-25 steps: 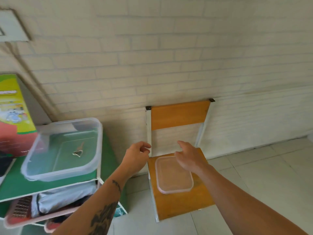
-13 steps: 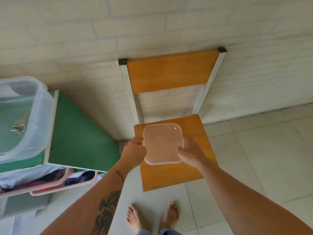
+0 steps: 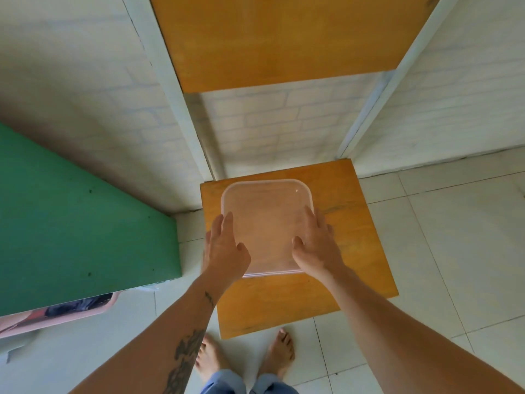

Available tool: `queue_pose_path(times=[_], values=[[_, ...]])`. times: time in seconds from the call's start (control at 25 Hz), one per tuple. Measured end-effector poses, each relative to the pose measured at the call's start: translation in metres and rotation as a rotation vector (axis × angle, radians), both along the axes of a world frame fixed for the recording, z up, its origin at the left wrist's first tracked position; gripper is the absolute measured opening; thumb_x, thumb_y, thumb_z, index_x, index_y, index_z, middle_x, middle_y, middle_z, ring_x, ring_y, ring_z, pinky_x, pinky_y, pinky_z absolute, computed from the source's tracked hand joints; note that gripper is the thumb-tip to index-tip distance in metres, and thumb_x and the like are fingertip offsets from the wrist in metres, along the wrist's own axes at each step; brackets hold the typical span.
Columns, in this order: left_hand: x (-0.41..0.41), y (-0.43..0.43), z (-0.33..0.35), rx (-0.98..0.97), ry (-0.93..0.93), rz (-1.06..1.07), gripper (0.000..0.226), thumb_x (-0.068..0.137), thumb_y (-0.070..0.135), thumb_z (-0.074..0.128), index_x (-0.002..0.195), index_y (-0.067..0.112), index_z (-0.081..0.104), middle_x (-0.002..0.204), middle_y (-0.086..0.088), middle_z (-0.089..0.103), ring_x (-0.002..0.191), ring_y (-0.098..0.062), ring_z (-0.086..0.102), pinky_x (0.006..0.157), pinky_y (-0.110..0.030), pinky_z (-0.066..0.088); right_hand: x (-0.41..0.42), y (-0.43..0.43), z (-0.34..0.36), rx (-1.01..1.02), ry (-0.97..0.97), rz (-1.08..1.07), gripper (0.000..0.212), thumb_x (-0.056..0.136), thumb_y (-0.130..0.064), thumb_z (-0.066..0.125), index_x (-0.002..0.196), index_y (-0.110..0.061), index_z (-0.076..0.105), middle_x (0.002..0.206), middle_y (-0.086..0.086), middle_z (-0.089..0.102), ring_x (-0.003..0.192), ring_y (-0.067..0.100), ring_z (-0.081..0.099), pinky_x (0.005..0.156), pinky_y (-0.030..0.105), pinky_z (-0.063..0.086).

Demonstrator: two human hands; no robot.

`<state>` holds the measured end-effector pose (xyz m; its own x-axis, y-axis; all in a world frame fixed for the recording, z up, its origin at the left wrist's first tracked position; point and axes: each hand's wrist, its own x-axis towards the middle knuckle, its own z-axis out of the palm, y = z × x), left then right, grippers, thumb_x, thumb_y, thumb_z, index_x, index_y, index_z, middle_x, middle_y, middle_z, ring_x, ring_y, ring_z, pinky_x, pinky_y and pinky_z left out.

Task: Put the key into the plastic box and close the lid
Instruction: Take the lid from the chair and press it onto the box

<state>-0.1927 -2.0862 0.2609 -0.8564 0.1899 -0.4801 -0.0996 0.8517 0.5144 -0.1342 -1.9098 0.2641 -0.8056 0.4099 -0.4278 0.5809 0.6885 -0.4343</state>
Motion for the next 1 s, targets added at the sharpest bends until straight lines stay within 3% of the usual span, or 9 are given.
queue_pose_path(times=[0.32,0.56,0.76,1.0], values=[[0.004,0.013,-0.017,0.007,0.070,0.065,0.067,0.085,0.013,0.052,0.145,0.030,0.028,0.156,0.002,0.013,0.137,-0.026,0.015,0.111,-0.047,0.034,0.003,-0.011,-0.025,0.013,0.078,-0.089,0.073,0.088,-0.029,0.063,0.150,-0.023,0.025,0.163,0.005,0.012,0.144,0.034,0.022,0.114,0.053,0.031],[0.012,0.009,-0.010,0.022,0.171,0.105,0.062,0.080,0.015,0.057,0.140,0.028,0.044,0.151,-0.005,0.026,0.132,-0.030,0.024,0.108,-0.049,0.032,0.009,-0.020,-0.009,-0.047,0.141,-0.198,0.061,0.084,-0.032,0.059,0.141,-0.027,0.038,0.160,0.006,0.021,0.139,0.037,0.028,0.108,0.059,0.035],[0.023,0.000,0.050,0.077,0.403,0.098,0.058,0.074,0.015,0.060,0.131,0.025,0.056,0.140,-0.012,0.040,0.116,-0.034,0.038,0.094,-0.050,0.043,0.024,-0.028,0.061,0.071,0.232,-0.161,0.058,0.083,-0.041,0.050,0.139,-0.025,0.042,0.159,0.008,0.023,0.135,0.035,0.031,0.107,0.056,0.034],[0.031,-0.008,0.188,0.163,0.622,0.149,0.052,0.073,0.020,0.056,0.124,0.022,0.062,0.135,-0.011,0.045,0.106,-0.030,0.042,0.090,-0.047,0.044,0.040,-0.036,0.194,0.137,0.382,-0.122,0.064,0.084,-0.043,0.048,0.144,-0.020,0.044,0.161,0.008,0.022,0.138,0.032,0.029,0.111,0.052,0.028]])
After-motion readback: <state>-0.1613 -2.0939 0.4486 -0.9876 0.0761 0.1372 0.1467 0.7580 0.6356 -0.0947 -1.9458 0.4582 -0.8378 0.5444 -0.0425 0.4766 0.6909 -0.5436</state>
